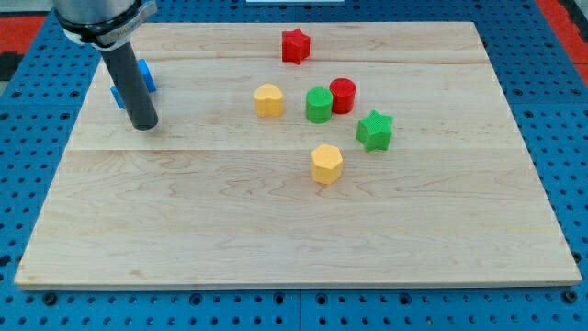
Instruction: Slide the blue triangle and blue cube up a bit
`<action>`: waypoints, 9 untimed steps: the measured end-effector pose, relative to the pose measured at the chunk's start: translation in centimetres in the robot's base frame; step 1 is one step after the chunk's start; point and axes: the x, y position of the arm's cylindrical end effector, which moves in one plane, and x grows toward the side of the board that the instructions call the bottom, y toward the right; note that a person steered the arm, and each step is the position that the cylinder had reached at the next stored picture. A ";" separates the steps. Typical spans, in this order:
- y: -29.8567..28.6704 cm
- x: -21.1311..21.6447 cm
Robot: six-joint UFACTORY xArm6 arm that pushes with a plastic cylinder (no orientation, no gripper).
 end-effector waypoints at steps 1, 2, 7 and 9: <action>-0.8 0.0; -2.6 0.4; -2.6 -6.9; -2.7 -8.0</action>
